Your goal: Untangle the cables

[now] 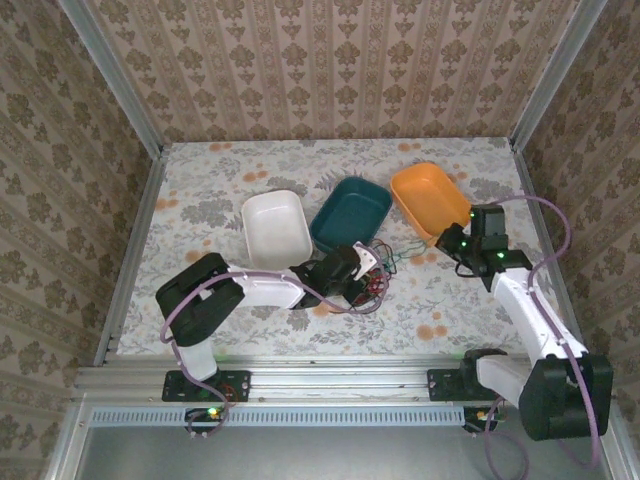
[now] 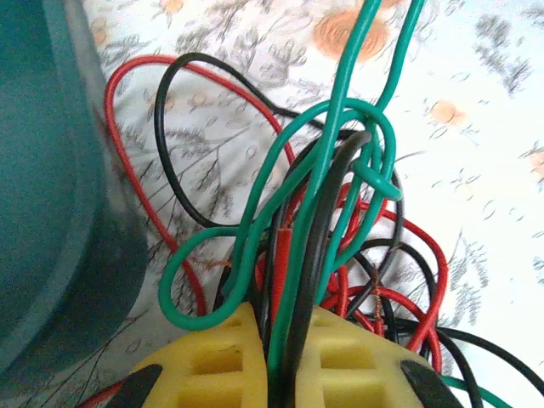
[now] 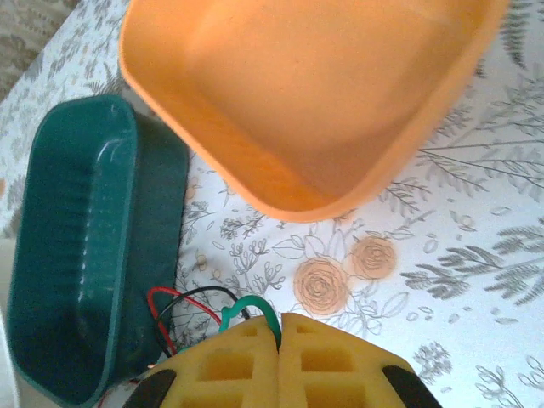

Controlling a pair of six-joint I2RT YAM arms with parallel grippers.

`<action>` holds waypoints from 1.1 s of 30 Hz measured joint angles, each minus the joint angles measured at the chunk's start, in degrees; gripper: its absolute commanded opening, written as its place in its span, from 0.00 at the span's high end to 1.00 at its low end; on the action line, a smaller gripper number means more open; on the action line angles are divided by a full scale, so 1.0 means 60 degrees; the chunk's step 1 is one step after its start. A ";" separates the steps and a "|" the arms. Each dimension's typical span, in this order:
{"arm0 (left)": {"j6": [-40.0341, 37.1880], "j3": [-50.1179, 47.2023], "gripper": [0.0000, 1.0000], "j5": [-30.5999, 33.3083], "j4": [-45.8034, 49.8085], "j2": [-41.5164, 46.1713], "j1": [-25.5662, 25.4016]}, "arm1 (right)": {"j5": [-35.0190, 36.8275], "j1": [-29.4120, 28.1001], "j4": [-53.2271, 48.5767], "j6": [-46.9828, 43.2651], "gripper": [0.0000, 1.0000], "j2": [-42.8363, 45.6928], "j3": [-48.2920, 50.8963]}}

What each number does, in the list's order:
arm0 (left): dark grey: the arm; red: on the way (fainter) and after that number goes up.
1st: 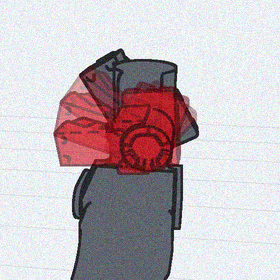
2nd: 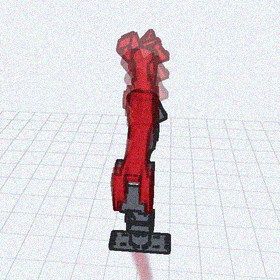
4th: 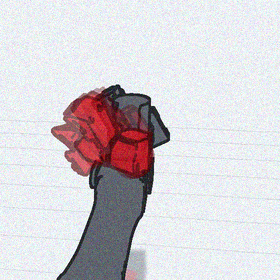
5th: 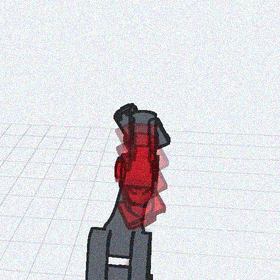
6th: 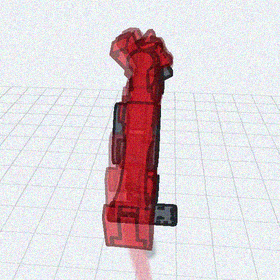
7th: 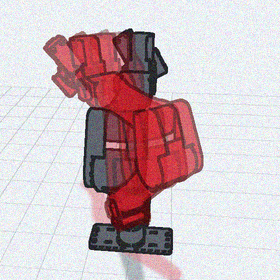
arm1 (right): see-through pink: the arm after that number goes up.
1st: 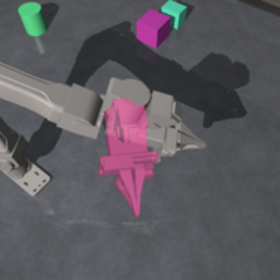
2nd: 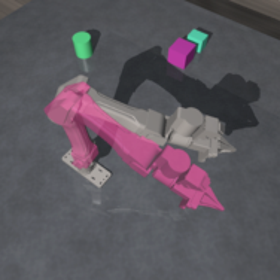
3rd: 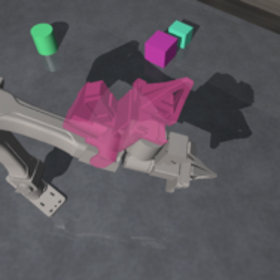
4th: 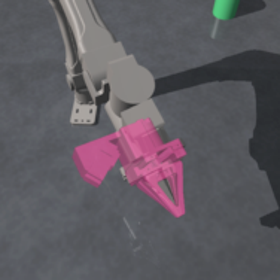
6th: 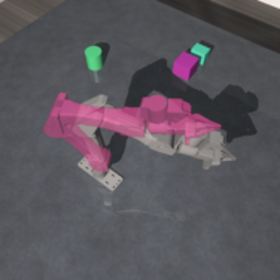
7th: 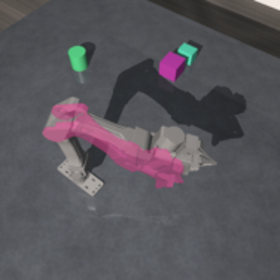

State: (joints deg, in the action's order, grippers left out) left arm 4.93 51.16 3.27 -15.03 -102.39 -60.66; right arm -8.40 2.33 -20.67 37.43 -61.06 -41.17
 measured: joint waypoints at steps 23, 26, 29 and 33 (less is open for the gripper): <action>0.0557 -0.1778 1.00 -0.0962 -0.1188 0.1129 0.1257 | 0.0652 0.0321 -0.1166 0.0164 1.00 0.0718 -0.0011; 0.0761 -0.2033 1.00 -0.0914 -0.1020 0.1195 0.1439 | 0.1974 0.0852 -0.1486 0.0182 1.00 0.0907 -0.0091; 0.0947 -0.2073 1.00 -0.0798 -0.0911 0.1198 0.1501 | 0.3013 0.1246 -0.1836 0.0229 1.00 0.1005 -0.0386; 0.1155 -0.2076 1.00 -0.0503 -0.0765 0.1198 0.1504 | 0.3825 0.1588 -0.1971 0.0277 1.00 0.1009 -0.0721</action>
State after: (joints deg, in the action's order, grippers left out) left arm 11.86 38.70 0.25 -19.62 -95.20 -51.64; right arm 14.55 11.86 -32.49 39.09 -55.00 -45.50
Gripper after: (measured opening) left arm 0.088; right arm 0.067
